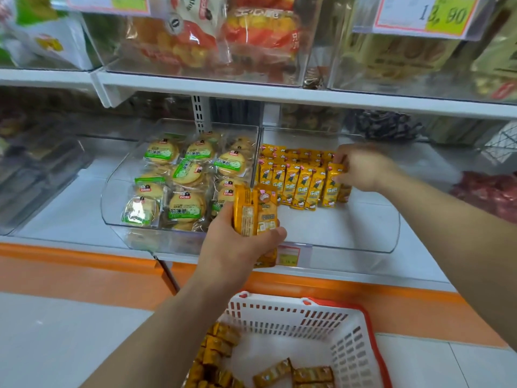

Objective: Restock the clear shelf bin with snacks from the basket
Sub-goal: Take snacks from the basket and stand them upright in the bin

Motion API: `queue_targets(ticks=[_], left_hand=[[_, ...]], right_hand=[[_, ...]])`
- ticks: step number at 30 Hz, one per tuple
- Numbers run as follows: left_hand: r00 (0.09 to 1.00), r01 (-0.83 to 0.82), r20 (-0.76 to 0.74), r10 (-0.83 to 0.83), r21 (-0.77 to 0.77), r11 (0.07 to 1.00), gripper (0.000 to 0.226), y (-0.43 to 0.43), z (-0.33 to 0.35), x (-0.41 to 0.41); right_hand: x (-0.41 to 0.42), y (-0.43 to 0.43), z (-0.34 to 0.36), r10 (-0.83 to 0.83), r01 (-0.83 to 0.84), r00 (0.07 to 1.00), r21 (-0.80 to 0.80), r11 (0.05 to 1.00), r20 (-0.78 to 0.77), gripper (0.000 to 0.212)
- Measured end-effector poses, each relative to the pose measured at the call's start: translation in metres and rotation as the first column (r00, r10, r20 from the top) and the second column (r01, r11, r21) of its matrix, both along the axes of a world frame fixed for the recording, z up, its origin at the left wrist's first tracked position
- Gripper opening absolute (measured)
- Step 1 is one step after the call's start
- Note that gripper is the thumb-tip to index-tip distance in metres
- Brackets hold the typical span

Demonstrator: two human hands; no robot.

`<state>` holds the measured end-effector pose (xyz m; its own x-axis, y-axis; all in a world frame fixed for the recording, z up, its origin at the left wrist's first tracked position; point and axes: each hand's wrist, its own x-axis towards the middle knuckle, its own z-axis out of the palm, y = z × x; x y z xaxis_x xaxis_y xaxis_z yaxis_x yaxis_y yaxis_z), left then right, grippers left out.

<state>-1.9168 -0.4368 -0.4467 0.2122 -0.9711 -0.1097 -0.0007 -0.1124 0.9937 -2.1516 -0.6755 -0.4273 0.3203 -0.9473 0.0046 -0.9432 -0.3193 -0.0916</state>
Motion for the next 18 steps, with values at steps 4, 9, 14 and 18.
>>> queue_targets(ticks=[4,9,14,18], left_hand=[[1.000,0.006,-0.007,-0.006,0.009,1.000,0.036,-0.002,-0.004,0.000],[0.999,0.038,-0.012,-0.038,0.031,0.999,0.035,-0.004,-0.007,-0.006],[0.999,0.051,-0.019,-0.051,0.042,0.998,0.036,-0.004,-0.008,-0.010],[0.999,0.052,-0.008,-0.052,0.059,0.997,0.039,-0.003,-0.007,-0.008]], right_hand=[[0.007,-0.008,-0.001,0.016,-0.017,1.000,-0.015,1.000,-0.026,0.036],[0.016,-0.011,0.000,0.032,-0.033,0.996,-0.002,0.999,-0.088,0.034],[0.024,-0.007,-0.008,0.038,-0.045,0.986,-0.039,0.998,-0.160,0.029],[0.021,0.003,0.000,0.006,-0.022,0.979,-0.077,0.997,-0.203,0.040]])
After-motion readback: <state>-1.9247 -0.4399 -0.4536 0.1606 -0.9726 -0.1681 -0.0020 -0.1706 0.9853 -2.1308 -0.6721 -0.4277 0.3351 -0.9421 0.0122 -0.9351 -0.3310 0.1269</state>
